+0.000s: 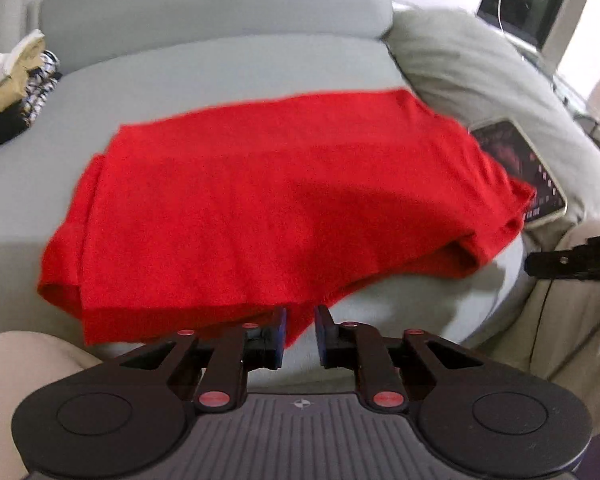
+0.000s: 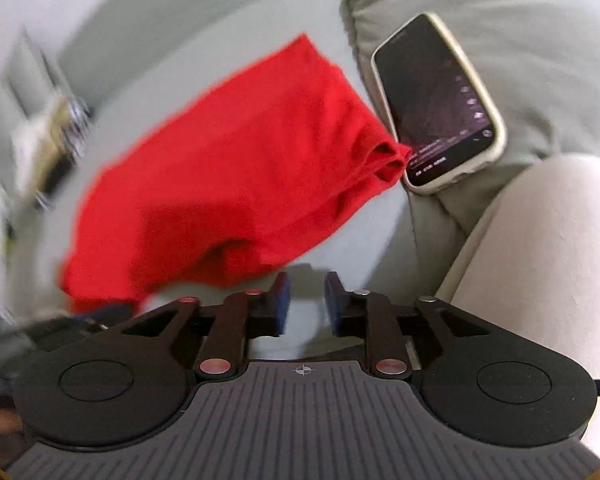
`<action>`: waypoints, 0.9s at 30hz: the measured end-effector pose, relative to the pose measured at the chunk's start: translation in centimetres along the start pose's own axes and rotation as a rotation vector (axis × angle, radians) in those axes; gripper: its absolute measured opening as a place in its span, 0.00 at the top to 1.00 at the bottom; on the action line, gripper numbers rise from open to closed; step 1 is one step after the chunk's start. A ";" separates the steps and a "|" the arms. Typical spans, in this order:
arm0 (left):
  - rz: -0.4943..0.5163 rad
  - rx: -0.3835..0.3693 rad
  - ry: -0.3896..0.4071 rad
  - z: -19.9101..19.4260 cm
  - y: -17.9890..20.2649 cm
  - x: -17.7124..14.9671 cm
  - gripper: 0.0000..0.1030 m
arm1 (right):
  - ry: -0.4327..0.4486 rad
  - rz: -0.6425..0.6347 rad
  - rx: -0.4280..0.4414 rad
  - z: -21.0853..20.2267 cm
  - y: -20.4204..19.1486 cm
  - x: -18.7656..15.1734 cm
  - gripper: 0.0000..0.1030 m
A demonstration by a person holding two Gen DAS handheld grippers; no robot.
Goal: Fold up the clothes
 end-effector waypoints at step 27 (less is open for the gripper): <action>-0.118 0.035 0.041 -0.7 -1.6 0.9 0.61 | 0.209 0.458 0.086 5.3 3.6 3.0 0.43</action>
Point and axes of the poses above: each gripper's, at about its wrist camera, not at the fingertips, and z roughly the way its jaws point, y to its right, x to its top, the point moved 4 cm from there along z, roughly the way its jaws point, and after that the axes turned 7 degrees about z, right-handed, at the moved point
